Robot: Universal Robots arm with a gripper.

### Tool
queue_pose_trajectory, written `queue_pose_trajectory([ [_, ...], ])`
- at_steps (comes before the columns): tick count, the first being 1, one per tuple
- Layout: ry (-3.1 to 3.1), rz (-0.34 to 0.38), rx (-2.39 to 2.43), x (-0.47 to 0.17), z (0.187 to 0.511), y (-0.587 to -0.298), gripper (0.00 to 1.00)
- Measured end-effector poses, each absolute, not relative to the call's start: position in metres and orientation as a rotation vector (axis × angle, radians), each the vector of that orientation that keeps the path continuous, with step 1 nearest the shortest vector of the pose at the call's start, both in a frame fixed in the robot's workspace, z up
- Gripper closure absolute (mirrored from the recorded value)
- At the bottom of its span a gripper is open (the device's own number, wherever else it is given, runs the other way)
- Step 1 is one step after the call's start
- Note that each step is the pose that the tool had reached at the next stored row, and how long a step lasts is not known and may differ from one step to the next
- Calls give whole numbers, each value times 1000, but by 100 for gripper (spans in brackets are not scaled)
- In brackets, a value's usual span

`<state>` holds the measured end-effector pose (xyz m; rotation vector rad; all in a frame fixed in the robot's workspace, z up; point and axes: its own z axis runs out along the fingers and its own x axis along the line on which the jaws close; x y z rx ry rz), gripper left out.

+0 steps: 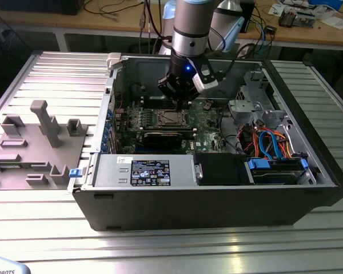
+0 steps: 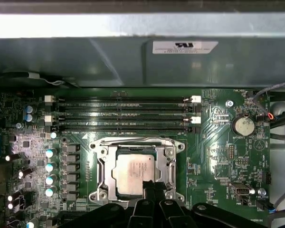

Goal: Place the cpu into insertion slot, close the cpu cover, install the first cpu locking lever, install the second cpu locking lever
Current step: 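Install the second cpu locking lever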

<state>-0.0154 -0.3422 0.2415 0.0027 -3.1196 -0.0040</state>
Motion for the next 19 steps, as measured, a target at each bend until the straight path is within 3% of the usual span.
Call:
queue_pose_trajectory([
  [8,-3119,-20,3,-15,241,-367,89],
  [19,-3116,-153,5,-31,241,-392,89],
])
